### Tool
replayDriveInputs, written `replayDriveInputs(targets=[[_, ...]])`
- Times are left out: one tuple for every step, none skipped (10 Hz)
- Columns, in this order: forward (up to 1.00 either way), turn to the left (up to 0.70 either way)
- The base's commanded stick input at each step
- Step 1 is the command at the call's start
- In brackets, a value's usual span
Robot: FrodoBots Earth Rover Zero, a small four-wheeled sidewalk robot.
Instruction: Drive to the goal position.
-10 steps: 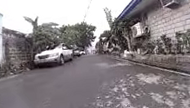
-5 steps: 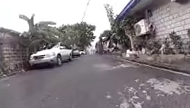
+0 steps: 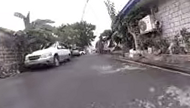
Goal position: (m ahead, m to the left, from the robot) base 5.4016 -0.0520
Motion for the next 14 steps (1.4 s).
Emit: replayDriveInputs(targets=[[1.0,0.0],[1.0,0.0],[1.0,0.0],[1.0,0.0],[1.0,0.0],[1.0,0.0],[1.0,0.0],[1.0,0.0],[1.0,0.0],[1.0,0.0],[1.0,0.0],[1.0,0.0],[1.0,0.0],[1.0,0.0]])
